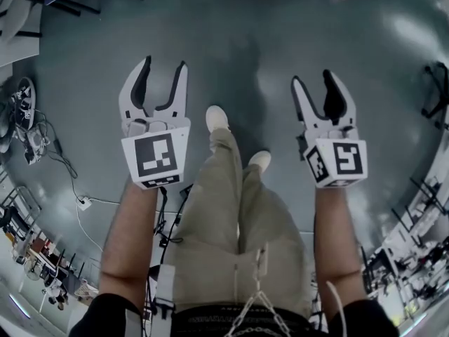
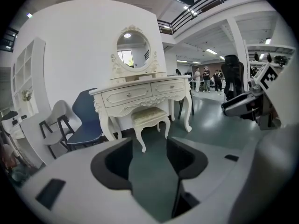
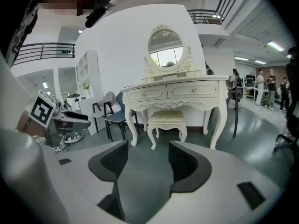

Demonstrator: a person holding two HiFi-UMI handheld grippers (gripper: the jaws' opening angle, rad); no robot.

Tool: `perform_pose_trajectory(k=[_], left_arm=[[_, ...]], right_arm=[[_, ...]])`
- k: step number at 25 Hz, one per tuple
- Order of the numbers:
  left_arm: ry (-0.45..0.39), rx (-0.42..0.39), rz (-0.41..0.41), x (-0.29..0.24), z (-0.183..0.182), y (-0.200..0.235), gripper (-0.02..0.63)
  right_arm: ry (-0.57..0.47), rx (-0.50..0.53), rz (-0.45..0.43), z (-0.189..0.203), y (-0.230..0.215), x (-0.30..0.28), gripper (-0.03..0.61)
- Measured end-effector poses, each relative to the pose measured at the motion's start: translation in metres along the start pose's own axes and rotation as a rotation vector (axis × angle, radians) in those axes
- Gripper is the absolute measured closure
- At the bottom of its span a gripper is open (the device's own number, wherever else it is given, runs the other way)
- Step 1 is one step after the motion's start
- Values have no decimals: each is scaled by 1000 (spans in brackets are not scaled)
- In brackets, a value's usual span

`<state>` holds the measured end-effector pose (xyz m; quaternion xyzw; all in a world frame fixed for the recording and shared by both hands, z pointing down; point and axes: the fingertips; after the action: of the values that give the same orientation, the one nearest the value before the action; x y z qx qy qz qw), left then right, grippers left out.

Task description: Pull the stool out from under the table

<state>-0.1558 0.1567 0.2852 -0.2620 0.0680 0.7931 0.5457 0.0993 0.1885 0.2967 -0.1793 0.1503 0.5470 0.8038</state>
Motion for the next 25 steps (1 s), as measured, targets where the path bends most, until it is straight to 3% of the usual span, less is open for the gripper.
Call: perform_pose_trajectory(k=[14, 20, 25], left_arm=[[7, -11, 41, -37, -9, 48, 399], [33, -3, 29, -62, 6, 54, 399], [31, -1, 18, -90, -3, 59, 399]], right_arm=[[-17, -26, 3, -40, 18, -68, 324], [-38, -49, 8, -44, 5, -96, 321], [-6, -31, 3, -32, -18, -114, 321]])
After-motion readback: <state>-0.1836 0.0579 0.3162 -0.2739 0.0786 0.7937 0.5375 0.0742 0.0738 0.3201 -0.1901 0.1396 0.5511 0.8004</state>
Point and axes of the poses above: the fingertips, and each gripper's own axes: x backward along the fingers, y to its left, z out of its underside, and after that the axes turned 4 degrees about -y, right-handed
